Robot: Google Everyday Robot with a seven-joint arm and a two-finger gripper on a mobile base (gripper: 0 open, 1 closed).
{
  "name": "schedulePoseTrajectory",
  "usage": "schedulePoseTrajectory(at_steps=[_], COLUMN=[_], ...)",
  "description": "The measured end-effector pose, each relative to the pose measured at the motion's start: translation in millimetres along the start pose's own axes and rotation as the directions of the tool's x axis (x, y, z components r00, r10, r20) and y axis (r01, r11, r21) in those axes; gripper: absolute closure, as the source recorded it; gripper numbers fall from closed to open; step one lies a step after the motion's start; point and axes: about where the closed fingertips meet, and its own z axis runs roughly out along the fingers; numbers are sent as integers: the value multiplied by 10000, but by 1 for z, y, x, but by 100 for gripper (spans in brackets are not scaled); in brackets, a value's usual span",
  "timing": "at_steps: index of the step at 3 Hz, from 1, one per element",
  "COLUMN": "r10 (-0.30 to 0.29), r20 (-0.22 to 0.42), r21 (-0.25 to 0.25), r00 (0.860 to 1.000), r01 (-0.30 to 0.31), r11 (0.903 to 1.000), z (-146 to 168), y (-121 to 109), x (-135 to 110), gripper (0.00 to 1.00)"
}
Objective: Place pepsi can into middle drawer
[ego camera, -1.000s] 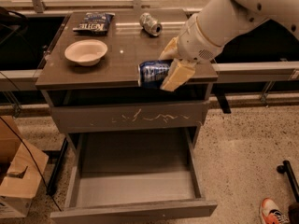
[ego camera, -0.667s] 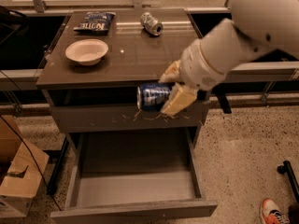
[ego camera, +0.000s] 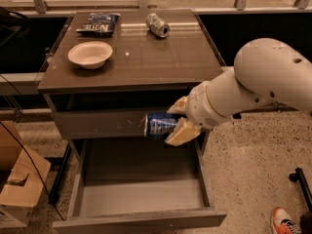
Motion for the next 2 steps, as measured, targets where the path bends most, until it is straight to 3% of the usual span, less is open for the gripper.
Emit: schedulePoseTrajectory(at_steps=[1, 2], r10=[-238, -414], r20=[-70, 352], r21=[-494, -1041], r00=[9997, 9985], r01=[234, 449], r11=[9985, 9936], z=[28, 76], y=[11, 27], x=[2, 9], gripper=[100, 100])
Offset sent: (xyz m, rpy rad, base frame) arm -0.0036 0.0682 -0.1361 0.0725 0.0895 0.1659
